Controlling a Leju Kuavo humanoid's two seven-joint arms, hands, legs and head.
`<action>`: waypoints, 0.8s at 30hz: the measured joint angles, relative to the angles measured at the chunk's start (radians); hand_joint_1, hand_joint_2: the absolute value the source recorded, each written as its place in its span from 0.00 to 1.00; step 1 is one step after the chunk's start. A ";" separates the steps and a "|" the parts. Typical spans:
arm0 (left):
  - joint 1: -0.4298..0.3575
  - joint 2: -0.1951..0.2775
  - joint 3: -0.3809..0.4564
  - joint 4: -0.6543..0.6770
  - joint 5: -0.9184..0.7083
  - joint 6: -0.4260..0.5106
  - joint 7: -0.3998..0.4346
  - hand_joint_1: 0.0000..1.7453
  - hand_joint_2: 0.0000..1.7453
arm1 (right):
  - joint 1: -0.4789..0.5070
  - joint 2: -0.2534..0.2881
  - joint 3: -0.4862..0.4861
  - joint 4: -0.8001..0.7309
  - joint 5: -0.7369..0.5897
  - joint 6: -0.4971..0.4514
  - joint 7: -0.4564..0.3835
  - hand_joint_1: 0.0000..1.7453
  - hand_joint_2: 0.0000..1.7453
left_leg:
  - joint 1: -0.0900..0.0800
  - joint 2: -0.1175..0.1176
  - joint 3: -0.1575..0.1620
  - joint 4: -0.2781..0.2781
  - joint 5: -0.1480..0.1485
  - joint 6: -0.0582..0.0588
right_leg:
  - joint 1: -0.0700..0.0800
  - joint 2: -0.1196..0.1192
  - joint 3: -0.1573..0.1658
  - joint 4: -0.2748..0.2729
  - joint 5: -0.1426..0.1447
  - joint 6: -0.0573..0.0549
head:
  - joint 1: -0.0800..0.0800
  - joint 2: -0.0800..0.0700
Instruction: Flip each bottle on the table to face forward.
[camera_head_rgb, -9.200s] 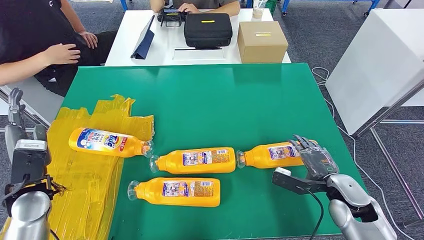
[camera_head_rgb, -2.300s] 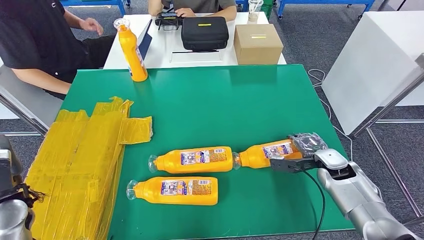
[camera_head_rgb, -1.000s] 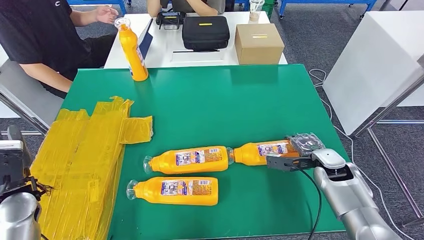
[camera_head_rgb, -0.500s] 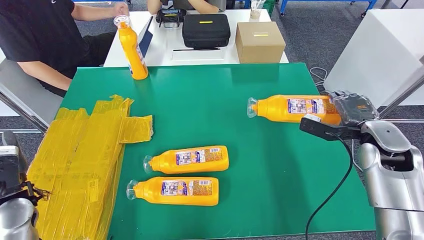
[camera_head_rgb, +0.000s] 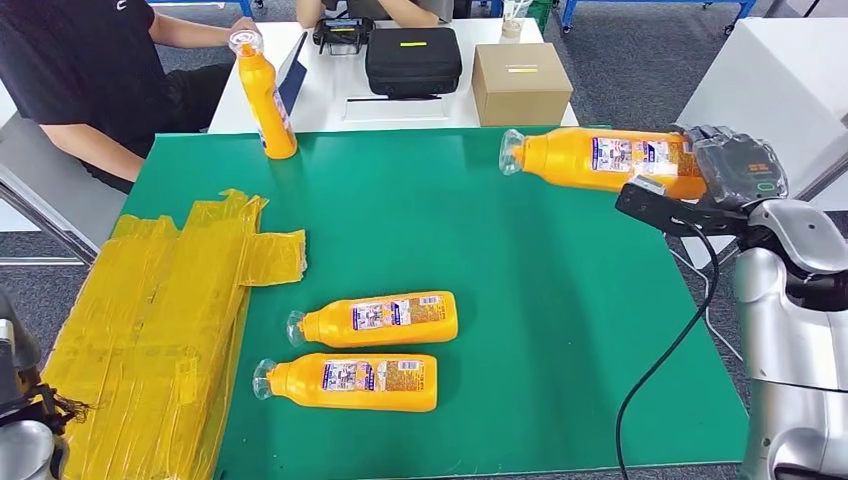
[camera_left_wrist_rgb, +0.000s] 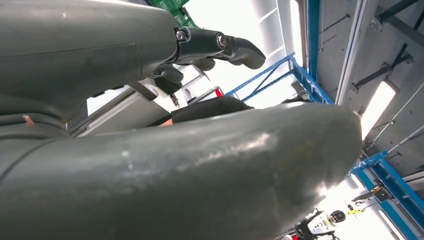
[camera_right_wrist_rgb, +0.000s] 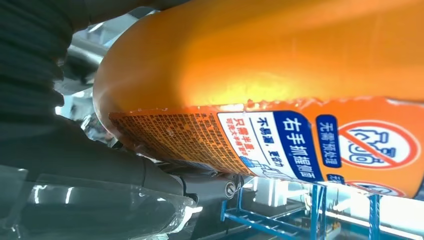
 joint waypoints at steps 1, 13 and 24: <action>0.001 -0.001 0.000 -0.001 0.017 -0.016 0.000 0.00 0.00 | -0.003 0.016 0.005 0.003 -0.017 -0.004 -0.003 1.00 1.00 | 0.000 0.000 0.000 0.000 0.000 0.000 | 0.000 0.000 0.000 0.000 0.000 0.000 | 0.000 0.000; -0.010 -0.007 -0.043 -0.002 0.179 -0.121 0.015 0.00 0.00 | -0.036 0.182 0.170 0.036 -0.185 -0.075 0.037 1.00 1.00 | 0.001 -0.001 -0.002 0.000 0.002 -0.002 | 0.000 -0.001 -0.001 0.001 0.000 0.000 | 0.000 0.000; -0.024 -0.007 -0.086 0.000 0.283 -0.175 -0.008 0.00 1.00 | -0.091 0.275 0.268 0.090 -0.401 -0.107 0.034 1.00 1.00 | 0.001 0.000 -0.001 0.000 0.002 -0.002 | 0.000 -0.001 -0.002 0.001 0.000 0.000 | 0.000 0.000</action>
